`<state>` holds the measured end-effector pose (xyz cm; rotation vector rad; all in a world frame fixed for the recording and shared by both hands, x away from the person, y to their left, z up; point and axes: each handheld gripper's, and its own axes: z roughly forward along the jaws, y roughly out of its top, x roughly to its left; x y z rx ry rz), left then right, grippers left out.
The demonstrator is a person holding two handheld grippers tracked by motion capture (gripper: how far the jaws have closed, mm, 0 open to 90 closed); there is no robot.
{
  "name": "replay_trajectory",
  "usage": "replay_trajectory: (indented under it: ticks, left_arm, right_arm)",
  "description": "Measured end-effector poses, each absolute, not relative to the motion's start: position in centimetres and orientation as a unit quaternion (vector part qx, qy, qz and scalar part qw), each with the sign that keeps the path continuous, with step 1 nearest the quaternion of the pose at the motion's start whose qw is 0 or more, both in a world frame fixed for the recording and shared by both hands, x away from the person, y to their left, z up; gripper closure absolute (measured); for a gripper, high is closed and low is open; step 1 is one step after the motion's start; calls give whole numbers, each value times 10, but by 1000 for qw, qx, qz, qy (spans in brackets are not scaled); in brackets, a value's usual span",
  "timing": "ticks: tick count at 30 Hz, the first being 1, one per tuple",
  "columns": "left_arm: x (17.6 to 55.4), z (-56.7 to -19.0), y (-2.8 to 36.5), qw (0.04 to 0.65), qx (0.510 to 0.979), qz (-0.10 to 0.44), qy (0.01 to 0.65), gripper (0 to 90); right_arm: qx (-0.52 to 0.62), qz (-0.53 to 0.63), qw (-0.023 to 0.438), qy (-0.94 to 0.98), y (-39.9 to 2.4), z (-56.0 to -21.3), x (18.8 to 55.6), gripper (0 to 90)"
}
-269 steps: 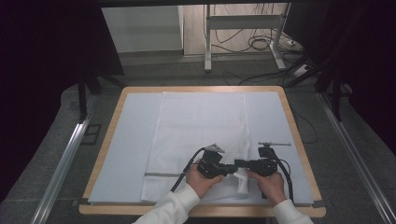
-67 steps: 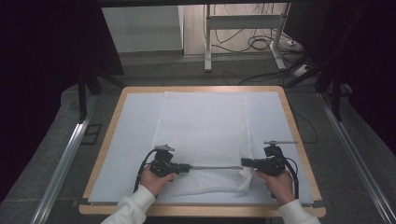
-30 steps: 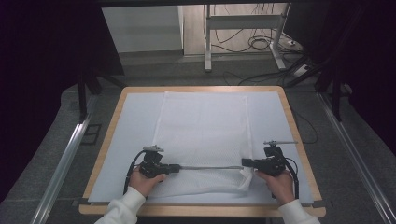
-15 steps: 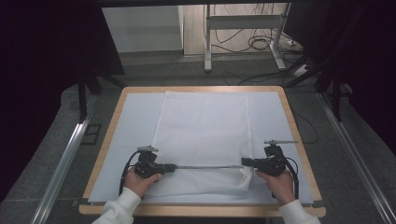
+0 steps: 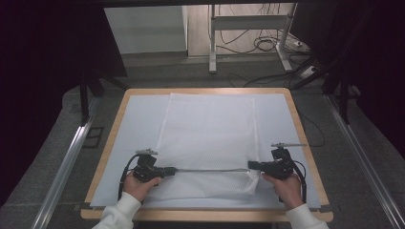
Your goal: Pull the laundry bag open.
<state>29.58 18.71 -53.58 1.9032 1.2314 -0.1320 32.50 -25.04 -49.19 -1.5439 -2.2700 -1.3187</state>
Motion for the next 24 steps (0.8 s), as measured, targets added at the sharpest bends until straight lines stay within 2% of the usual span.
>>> replay_trajectory:
  ticks: [24]
  left_arm:
    - [293, -533, 211, 420, 751, -34, 508, 875]
  right_arm:
    - [-510, -428, 42, -745, -254, -494, 326, 884]
